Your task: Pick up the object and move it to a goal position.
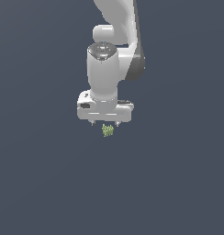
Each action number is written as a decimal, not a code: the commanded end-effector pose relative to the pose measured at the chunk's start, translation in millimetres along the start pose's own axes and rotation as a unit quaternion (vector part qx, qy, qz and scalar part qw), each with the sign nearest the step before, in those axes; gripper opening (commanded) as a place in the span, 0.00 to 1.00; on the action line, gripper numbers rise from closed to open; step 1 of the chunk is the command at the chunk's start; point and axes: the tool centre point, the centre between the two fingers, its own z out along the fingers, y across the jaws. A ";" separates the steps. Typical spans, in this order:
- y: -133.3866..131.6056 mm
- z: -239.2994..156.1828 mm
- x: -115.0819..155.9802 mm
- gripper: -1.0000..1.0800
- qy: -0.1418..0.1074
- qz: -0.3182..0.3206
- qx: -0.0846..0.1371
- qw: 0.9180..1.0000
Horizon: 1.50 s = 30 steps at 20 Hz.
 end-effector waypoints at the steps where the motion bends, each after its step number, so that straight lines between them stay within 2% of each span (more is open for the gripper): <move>1: 0.0 0.0 0.0 0.96 0.000 0.000 0.000 1.000; 10: 17.4 -14.9 9.2 0.96 0.012 -0.001 -0.011 1.000; 18: 17.3 -14.4 8.9 0.96 0.012 0.000 -0.011 1.000; 24: 13.1 5.2 -1.6 0.96 0.006 0.007 -0.007 1.000; 30: 5.6 44.3 -26.4 0.96 -0.006 0.025 0.001 1.000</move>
